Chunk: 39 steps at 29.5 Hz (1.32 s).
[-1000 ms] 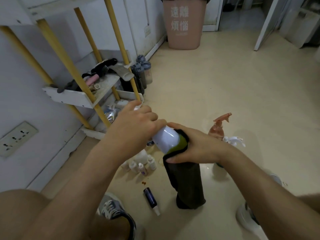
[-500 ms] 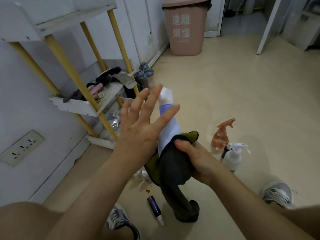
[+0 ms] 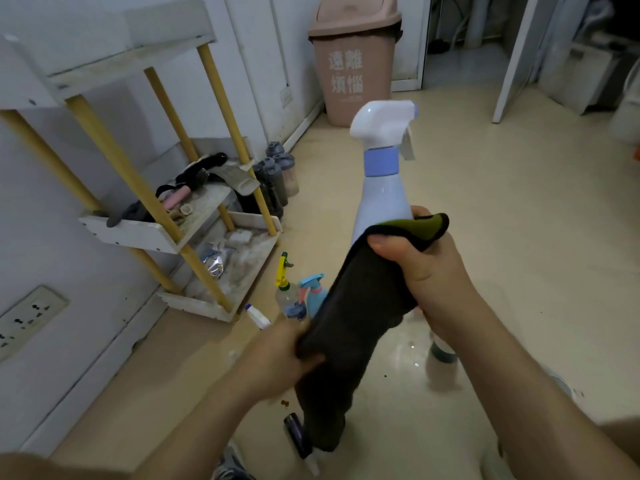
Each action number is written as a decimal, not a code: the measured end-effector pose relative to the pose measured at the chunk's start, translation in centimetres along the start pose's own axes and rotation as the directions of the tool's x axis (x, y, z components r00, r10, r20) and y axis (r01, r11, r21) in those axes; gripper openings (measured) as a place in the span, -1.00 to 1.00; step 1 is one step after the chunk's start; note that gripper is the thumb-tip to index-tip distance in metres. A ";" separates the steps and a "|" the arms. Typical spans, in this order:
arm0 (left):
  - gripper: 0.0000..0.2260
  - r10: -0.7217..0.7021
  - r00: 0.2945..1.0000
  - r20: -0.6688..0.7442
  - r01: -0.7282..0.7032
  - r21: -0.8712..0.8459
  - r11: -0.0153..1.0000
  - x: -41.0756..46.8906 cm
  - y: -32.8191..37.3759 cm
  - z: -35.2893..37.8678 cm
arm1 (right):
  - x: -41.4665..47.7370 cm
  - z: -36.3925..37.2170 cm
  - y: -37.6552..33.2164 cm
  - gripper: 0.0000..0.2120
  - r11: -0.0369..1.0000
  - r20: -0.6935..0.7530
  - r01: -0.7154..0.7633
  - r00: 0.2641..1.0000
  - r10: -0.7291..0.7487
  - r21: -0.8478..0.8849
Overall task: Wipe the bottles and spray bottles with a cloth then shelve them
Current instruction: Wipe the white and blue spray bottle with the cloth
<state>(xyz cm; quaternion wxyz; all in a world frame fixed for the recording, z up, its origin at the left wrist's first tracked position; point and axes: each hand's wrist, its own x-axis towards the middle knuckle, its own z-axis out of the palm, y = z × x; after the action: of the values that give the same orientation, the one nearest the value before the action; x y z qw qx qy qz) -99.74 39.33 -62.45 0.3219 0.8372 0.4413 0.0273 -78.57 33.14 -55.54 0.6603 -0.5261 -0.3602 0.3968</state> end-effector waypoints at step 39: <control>-0.42 0.279 0.626 -0.729 -0.608 -0.231 0.760 -2.0 10.3 -4.2 | -4.1 6.1 -0.6 -0.78 0.899 0.090 -0.238 0.971 0.220 0.369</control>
<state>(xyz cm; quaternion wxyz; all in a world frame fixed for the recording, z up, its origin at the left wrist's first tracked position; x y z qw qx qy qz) -94.93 35.84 -52.82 0.3155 0.7559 0.2772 0.5023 -85.67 31.86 -54.03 0.6892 -0.4187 -0.2281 0.5455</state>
